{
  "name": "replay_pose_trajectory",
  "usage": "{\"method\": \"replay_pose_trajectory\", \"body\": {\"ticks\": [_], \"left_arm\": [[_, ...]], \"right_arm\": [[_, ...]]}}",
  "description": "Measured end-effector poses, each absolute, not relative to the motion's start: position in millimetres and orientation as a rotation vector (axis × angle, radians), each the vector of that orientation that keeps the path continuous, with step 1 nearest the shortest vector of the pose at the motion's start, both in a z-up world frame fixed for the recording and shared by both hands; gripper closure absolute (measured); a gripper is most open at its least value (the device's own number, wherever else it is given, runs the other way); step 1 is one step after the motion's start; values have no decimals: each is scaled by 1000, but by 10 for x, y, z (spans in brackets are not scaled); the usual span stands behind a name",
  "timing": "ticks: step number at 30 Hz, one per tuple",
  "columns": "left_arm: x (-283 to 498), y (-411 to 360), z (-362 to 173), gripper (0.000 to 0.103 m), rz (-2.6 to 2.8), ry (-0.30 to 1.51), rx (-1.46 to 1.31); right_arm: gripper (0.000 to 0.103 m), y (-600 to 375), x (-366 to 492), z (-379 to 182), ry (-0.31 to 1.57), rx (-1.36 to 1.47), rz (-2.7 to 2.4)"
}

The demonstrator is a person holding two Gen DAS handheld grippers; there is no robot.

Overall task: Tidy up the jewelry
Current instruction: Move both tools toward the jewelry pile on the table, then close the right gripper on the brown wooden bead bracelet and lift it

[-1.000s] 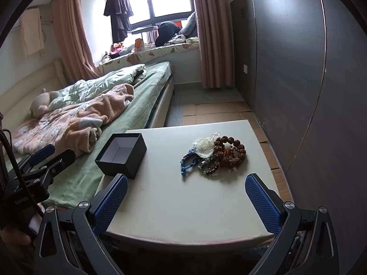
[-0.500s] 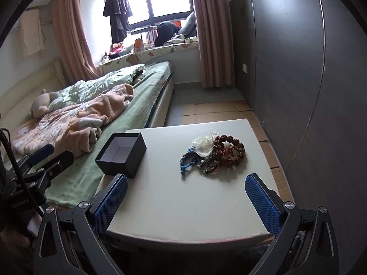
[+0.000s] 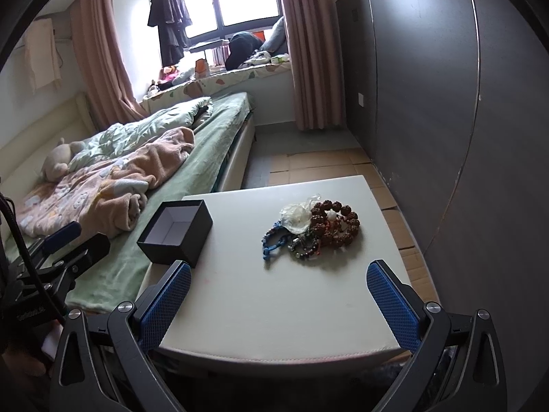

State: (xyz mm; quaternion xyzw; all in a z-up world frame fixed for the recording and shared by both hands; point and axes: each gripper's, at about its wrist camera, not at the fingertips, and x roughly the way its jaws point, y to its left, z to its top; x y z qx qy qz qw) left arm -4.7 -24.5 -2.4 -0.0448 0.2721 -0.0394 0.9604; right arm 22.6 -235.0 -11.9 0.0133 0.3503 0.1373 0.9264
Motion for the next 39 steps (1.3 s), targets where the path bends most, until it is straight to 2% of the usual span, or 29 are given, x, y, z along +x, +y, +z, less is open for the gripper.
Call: {"method": "replay_pose_trajectory", "body": {"ticks": [14, 16, 19, 21, 31, 35, 39], "left_arm": [[373, -380, -151, 1, -155, 597, -167], [490, -414, -203, 4, -159, 623, -171], [688, -454, -272, 16, -178, 666, -186], [811, -473, -298, 22, -186, 693, -193], [1206, -648, -293, 30, -236, 762, -171], [1405, -744, -325, 31, -268, 808, -154], [1648, -843, -421, 43, -300, 855, -143]], "right_arm": [[0, -2771, 650, -300, 804, 206, 172], [0, -2824, 741, -349, 812, 223, 160], [0, -2903, 877, -444, 821, 253, 158], [8, -2970, 1011, -537, 873, 282, 136], [22, -3325, 1326, -798, 946, 520, 117], [23, -3427, 1389, -872, 951, 593, 111], [29, -3443, 1478, -943, 971, 639, 124]]}}
